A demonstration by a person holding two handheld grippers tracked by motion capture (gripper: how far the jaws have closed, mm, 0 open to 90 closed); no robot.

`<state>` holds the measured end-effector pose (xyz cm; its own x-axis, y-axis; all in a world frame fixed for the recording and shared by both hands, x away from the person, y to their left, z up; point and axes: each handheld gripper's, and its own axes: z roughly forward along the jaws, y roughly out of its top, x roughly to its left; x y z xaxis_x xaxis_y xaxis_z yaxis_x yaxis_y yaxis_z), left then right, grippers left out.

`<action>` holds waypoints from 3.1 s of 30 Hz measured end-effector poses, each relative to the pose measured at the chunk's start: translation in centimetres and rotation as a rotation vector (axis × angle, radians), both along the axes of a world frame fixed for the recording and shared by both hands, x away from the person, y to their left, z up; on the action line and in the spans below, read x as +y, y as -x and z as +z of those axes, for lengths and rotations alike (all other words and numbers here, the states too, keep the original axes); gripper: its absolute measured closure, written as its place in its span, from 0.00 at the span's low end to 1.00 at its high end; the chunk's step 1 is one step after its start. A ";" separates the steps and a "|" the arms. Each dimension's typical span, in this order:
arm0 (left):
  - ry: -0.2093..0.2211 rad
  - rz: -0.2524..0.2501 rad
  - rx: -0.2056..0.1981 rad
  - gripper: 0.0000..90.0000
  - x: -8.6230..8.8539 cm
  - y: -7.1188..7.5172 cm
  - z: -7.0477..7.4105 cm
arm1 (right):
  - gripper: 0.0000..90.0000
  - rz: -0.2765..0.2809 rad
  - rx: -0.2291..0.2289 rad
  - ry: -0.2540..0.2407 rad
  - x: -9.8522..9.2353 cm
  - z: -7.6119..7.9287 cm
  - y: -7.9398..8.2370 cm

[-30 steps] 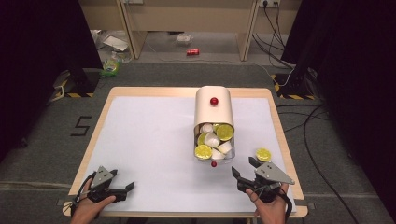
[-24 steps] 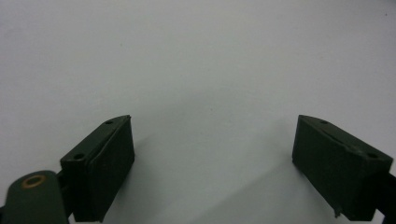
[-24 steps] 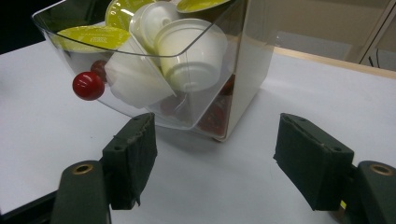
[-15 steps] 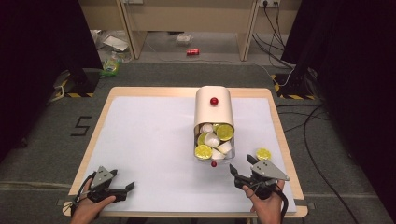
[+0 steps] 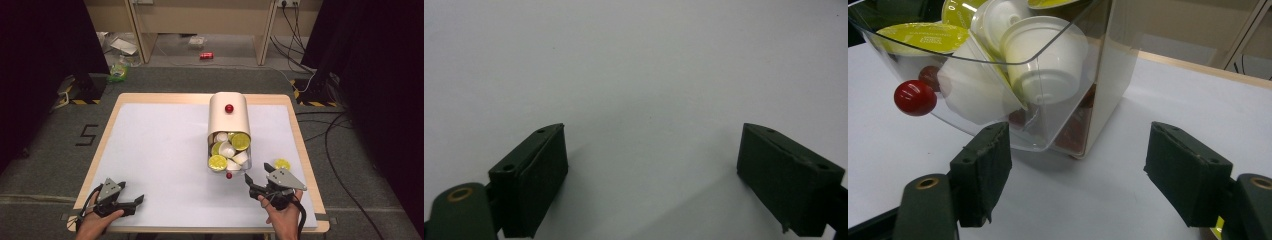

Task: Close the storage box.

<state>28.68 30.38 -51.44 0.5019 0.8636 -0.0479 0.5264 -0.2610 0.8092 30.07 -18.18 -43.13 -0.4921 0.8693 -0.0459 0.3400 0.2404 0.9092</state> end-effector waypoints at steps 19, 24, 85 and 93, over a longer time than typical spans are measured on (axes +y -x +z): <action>-0.001 0.000 0.000 0.14 0.0 0.0 0.0 | 0.28 -0.018 -0.019 -0.043 -0.1 0.1 -0.3; -0.001 0.000 0.000 0.14 0.0 0.0 0.0 | 0.28 -0.024 -0.035 -0.049 -0.1 0.2 -0.5; -0.001 0.000 -0.002 0.14 0.0 0.0 0.0 | 0.22 -0.090 -0.041 -0.076 1.0 -0.1 -3.9; 0.000 0.000 -0.002 0.14 0.0 0.0 0.0 | 0.22 -0.094 -0.044 -0.079 1.0 -0.2 -4.3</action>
<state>28.66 30.39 -51.46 0.5015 0.8639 -0.0470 0.5248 -0.2606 0.8103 34.41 -17.20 -43.31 -0.4070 0.9134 0.0049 0.3168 0.1361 0.9387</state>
